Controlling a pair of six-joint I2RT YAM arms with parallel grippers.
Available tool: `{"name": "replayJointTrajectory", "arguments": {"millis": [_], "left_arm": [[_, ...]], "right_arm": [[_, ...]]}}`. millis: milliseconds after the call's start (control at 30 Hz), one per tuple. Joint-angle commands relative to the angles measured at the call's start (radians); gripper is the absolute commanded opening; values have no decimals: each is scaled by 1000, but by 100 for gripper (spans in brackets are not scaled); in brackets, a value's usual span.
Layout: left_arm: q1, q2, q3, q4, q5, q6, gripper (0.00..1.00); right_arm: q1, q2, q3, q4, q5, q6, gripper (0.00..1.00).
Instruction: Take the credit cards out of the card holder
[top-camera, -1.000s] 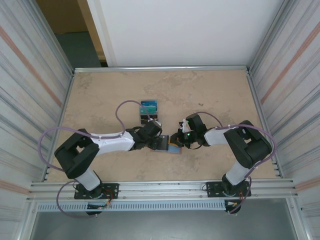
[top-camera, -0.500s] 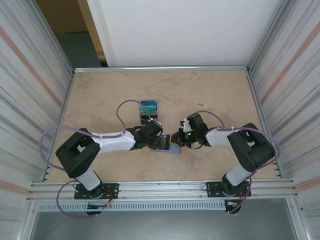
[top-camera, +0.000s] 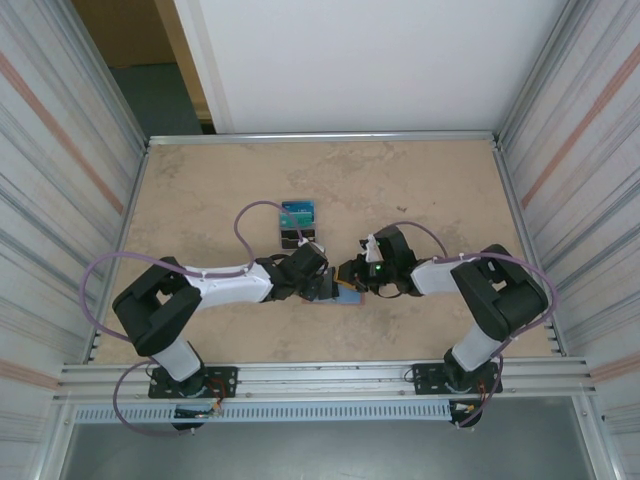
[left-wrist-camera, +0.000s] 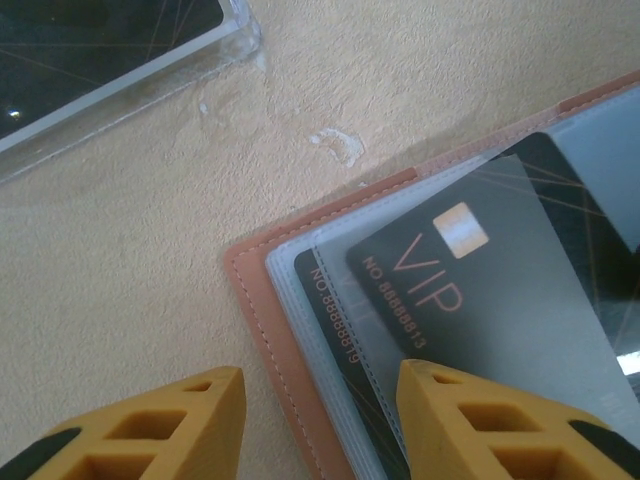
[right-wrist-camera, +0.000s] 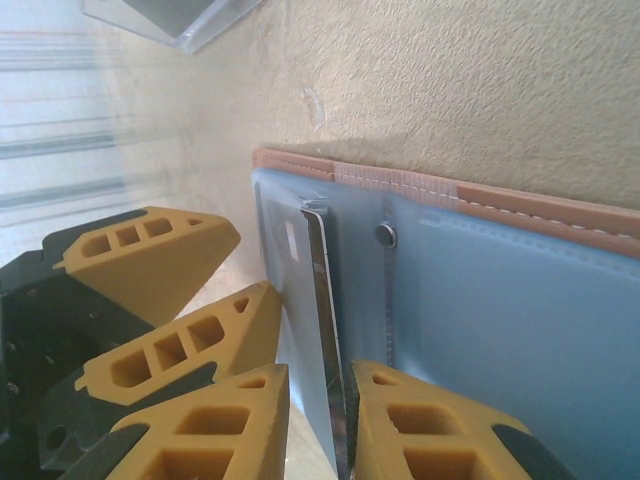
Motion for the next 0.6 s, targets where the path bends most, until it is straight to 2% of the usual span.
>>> {"name": "replayJointTrajectory", "arguments": {"millis": [0,333,567], "left_arm": [[-11,33,-22,-40,11,-23,45],[-12,41,-37,-12,25,-48,42],[-11,43,-44,-4,32,-55,41]], "right_arm": [[10,34,-19,91,-35,35,22],[38,121,-31,280,-79,92,22],[52,151,-9,316,-90,104,21]]}}
